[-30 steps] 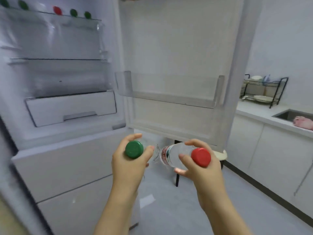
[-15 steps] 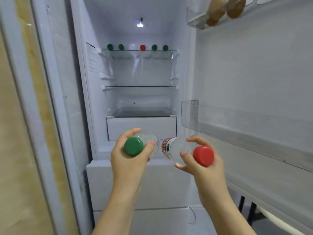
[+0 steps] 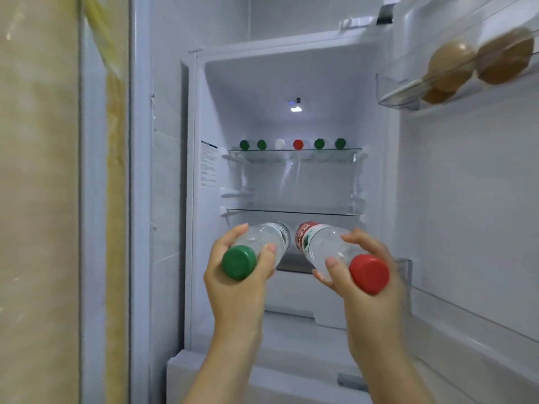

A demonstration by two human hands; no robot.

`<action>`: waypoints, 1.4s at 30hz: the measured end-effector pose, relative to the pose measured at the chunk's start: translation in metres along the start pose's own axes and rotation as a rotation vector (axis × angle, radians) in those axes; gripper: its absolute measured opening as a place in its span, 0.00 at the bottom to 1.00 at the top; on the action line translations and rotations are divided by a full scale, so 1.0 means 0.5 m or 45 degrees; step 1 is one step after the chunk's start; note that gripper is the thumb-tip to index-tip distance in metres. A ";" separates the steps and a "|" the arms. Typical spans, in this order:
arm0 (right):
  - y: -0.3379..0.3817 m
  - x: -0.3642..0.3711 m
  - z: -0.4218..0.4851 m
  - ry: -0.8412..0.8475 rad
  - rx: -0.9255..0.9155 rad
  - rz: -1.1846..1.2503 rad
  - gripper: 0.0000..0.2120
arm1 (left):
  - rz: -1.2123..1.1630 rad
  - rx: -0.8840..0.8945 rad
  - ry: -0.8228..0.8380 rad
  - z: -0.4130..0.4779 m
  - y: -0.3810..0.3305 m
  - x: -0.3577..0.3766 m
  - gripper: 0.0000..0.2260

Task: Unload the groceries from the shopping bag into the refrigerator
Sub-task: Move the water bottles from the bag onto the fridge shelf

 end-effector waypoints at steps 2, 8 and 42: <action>-0.016 0.028 0.026 0.010 -0.029 0.035 0.14 | -0.016 0.044 -0.016 0.029 0.005 0.011 0.17; -0.062 0.115 0.092 0.045 -0.155 0.097 0.13 | -0.056 0.156 0.017 0.138 0.032 0.030 0.17; -0.277 0.473 0.522 0.195 -0.626 0.018 0.14 | -0.171 0.453 0.256 0.693 0.169 0.258 0.15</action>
Point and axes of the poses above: each hand's wrist, its own z-axis towards the middle knuckle, its own x-axis out of the palm, y = z × x, the point moved 4 cm from there along z, towards the middle knuckle, and after that the axes turned 6 degrees about -y, right-handed, at the moved point
